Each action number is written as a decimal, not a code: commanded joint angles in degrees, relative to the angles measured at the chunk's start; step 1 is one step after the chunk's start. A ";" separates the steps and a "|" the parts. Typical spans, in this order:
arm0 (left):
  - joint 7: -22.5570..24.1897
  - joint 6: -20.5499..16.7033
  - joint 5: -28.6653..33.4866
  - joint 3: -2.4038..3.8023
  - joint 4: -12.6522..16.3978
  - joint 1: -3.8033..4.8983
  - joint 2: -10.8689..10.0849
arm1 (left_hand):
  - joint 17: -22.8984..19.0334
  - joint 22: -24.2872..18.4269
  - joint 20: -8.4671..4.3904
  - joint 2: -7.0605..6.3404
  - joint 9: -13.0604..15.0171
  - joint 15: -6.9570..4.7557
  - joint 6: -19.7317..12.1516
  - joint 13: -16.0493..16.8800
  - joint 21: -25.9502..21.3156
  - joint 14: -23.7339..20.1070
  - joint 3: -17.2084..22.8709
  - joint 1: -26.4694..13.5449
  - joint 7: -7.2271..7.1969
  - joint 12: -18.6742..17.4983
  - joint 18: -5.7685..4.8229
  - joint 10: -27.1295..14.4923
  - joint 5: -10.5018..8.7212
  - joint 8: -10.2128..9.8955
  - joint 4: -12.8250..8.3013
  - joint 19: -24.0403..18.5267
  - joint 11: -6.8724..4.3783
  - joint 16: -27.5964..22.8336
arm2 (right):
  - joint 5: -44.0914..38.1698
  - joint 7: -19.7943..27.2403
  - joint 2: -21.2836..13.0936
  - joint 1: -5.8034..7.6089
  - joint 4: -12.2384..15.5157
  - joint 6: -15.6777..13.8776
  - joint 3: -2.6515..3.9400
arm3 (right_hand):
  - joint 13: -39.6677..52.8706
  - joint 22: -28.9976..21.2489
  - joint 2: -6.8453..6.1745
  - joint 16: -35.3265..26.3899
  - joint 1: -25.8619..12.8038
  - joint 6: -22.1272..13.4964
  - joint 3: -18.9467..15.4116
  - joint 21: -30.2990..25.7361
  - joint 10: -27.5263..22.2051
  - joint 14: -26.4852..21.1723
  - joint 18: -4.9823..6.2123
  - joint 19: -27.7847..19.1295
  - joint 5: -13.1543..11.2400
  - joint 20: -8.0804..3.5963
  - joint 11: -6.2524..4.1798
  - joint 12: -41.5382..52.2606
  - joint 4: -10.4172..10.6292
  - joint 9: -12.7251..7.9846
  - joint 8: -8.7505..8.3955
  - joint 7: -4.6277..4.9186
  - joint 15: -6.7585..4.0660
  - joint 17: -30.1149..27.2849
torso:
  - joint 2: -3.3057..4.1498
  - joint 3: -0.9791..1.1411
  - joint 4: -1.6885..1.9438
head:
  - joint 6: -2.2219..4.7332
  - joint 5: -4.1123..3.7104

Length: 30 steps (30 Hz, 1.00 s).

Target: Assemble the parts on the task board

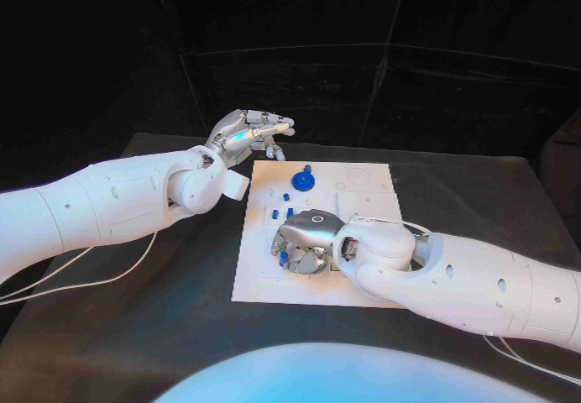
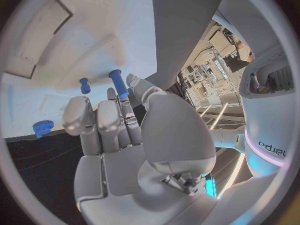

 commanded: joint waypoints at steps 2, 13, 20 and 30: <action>0.16 0.63 0.26 0.05 0.06 0.11 -0.04 | -0.06 -0.06 -0.03 -0.01 0.01 -0.08 -0.09 -0.07 -0.21 -0.46 -0.08 0.36 0.17 0.31 0.78 -0.38 -0.14 -0.23 -0.16 0.52 0.03 0.14 | -0.21 -0.15 -0.21 0.06 0.05 -1.95 0.02 | 0.01 -1.98 0.20 -1.25 0.24 -1.27 -1.67 -1.53 -3.38 -0.47 1.22 -1.36 0.25 0.26 0.38 0.04 -0.14 -0.01 0.04 0.02 0.43 -1.78 | -0.02 -0.01 0.02 | -0.04 -0.05; 0.10 0.75 0.26 0.05 -0.02 0.11 -0.05 | -0.06 -0.06 -0.03 -0.01 0.01 -0.08 -0.09 -0.07 -0.21 -0.46 -0.08 0.36 0.17 0.31 0.78 -0.38 -0.14 -0.23 -0.16 0.52 0.03 0.14 | 0.35 2.07 -2.16 0.06 1.53 -9.69 0.02 | 0.19 -3.06 0.56 -2.00 0.60 -4.00 -4.35 -2.46 -5.41 -0.54 1.43 -1.69 0.55 0.35 0.43 1.39 -0.21 -0.09 -0.05 -0.37 0.52 -2.75 | -0.01 0.03 -0.03 | -0.02 -0.03; 0.09 0.70 0.26 0.04 -0.10 0.10 -0.21 | -0.06 -0.06 -0.03 -0.01 0.01 -0.08 -0.09 -0.07 -0.21 -0.46 -0.08 0.36 0.17 0.31 0.78 -0.38 -0.14 -0.23 -0.16 0.52 0.03 0.14 | 8.87 4.56 -8.92 0.83 6.40 -18.26 0.22 | 0.80 -4.24 0.92 -3.73 -1.27 -3.34 -8.13 -3.45 -0.53 -0.78 1.65 -2.06 1.34 -0.21 -0.75 5.85 1.46 0.27 0.67 -0.61 -0.31 -5.10 | -0.22 -0.02 -0.33 | 0.54 -0.46; 0.12 0.60 0.26 0.02 -0.17 0.09 -0.41 | -0.16 -0.16 -0.02 0.02 0.01 -0.07 -0.12 -0.08 -0.29 -0.49 -0.20 0.39 0.20 0.36 0.78 -0.47 -0.15 -0.24 -0.24 0.57 0.05 0.19 | 26.59 -3.19 -22.57 4.16 11.88 -18.91 0.48 | 5.52 4.07 0.20 2.38 -6.04 2.14 -17.03 2.66 15.75 1.88 -0.22 4.02 3.78 -2.37 -3.74 16.86 6.22 0.98 3.00 -2.34 -2.73 3.44 | -0.77 -0.07 -1.38 | 1.63 -1.98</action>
